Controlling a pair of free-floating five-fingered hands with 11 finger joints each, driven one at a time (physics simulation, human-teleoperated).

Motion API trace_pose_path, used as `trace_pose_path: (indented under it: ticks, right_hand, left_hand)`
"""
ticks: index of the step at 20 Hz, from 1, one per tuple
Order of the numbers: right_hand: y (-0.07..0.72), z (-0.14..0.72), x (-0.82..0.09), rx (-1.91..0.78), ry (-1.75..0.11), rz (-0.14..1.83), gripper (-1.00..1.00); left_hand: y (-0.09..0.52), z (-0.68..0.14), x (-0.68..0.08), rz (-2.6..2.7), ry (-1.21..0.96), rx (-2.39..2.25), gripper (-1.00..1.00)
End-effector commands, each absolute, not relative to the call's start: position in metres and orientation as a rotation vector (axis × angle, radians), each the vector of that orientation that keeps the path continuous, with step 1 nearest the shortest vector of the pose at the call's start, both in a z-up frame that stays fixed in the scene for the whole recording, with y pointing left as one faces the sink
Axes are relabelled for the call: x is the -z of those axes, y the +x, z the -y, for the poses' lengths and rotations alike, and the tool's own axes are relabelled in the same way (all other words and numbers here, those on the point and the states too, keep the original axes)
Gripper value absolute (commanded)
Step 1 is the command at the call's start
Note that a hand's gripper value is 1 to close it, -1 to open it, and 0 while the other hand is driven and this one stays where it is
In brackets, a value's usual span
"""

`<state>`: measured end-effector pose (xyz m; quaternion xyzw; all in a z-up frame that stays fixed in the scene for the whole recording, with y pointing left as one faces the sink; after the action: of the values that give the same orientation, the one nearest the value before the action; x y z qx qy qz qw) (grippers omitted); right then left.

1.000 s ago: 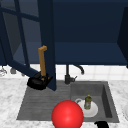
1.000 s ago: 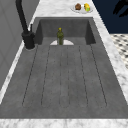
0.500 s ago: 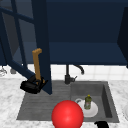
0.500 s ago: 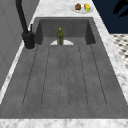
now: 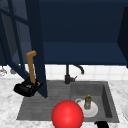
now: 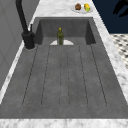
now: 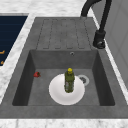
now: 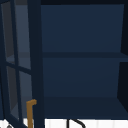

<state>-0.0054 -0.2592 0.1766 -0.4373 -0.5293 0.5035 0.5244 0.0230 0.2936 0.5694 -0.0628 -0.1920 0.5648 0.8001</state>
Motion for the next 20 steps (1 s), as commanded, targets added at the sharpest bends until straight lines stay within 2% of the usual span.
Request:
trace_pose_path:
  ticks: [1, 20]
  right_hand:
    - [-0.005, 0.259, -0.177, -1.205, -1.047, 1.267, 0.0]
    - [-0.005, 0.259, -0.177, -1.205, -1.047, 1.267, 0.0]
  left_hand:
    - [-0.008, -0.304, -0.542, 0.412, -0.14, -1.213, 1.0]
    - [-0.033, -0.373, -0.532, 0.369, -0.243, -1.063, 1.0]
